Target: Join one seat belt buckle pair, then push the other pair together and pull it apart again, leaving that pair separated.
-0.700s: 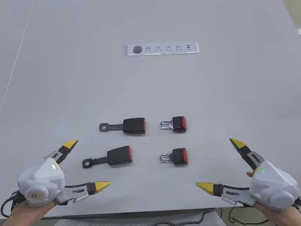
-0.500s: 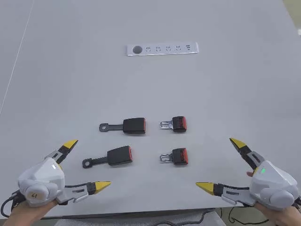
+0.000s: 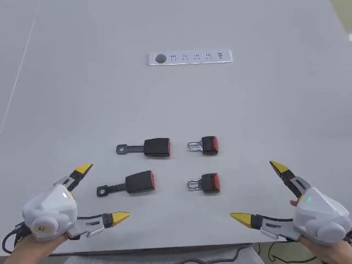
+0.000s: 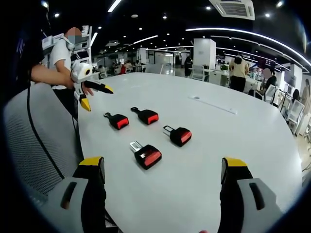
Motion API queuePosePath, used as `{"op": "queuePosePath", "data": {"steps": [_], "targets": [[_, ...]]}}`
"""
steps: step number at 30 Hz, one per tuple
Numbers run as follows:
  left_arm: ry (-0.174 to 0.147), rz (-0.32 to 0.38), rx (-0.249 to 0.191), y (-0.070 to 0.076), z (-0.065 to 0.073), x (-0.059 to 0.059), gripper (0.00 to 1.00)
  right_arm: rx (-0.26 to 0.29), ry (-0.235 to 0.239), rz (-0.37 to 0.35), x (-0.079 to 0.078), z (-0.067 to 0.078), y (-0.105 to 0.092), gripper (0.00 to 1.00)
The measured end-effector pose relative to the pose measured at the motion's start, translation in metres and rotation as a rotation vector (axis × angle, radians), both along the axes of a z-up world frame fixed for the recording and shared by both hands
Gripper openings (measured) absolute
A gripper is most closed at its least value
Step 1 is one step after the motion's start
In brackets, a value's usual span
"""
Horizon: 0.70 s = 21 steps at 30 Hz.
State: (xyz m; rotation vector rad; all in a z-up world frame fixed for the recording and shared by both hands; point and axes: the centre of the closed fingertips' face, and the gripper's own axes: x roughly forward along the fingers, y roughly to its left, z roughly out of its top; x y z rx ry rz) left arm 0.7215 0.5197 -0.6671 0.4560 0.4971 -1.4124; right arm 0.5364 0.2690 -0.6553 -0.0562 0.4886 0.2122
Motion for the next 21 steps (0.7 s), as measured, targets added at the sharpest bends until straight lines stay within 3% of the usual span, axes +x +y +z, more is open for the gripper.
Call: {"op": "queuePosePath", "data": {"steps": [21], "targets": [[0.004, -0.007, 0.014, -0.0004, -0.0024, -0.0026, 0.96, -0.005, 0.009, 0.013, -0.0014, -0.0006, 0.0013, 1.0]]}}
